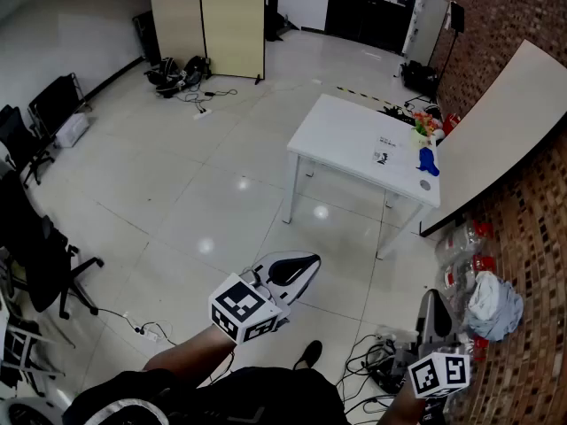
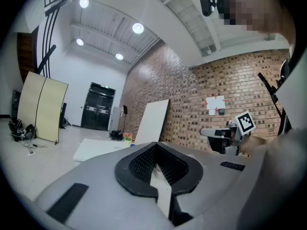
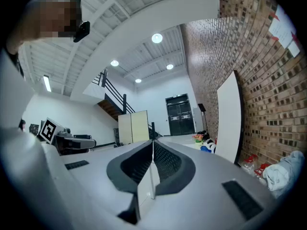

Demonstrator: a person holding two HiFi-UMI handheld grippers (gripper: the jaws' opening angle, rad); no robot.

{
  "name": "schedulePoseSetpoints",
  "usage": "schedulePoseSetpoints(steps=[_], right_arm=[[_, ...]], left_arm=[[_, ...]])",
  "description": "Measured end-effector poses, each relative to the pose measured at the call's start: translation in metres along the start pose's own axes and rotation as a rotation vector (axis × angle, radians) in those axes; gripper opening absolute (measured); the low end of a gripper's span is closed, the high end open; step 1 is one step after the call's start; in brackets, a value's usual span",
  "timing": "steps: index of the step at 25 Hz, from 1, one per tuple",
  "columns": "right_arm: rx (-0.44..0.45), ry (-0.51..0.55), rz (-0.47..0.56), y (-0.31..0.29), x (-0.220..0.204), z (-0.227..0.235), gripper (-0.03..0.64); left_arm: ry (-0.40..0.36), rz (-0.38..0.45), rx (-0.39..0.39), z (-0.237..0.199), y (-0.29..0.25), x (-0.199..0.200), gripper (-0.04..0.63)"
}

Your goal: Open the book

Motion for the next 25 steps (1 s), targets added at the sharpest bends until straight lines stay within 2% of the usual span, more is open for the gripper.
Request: schedulePoseSetpoints(steps=[8,12,17,25], right_arm=[[0.072,-0.012,0.006,-0.099,0.017,0.077,0.003],[0.083,-0.015,0.005,-0.142,0.02,0.105,0.002],[0.102,-0.012,-0.03,-0.208,0.013,0.117,0.002],[0.062,-0.002,-0.059,-0.324,0.008,0.105,0.003]], left_arm=[[0.004,-0.018,0.051,-0.052,-0.11,0.019,-0.005],[-0.012,-0.009,0.07,-0.079,-0.146,0.026,-0.005],[0.004,-0.028,0.093,-0.132,-0.182,0.028,-0.005],[0.031,-0.021,0.03,-0.245,-0.234,0.025,-0.005]])
Point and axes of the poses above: the fingertips, and each gripper's own axes: y backward along the fingers, z to its right, x out of its top, the point moved 5 cm from there along y, backward along the fingers, and after that the axes turned 13 degrees about -x, right-handed, at the moved point
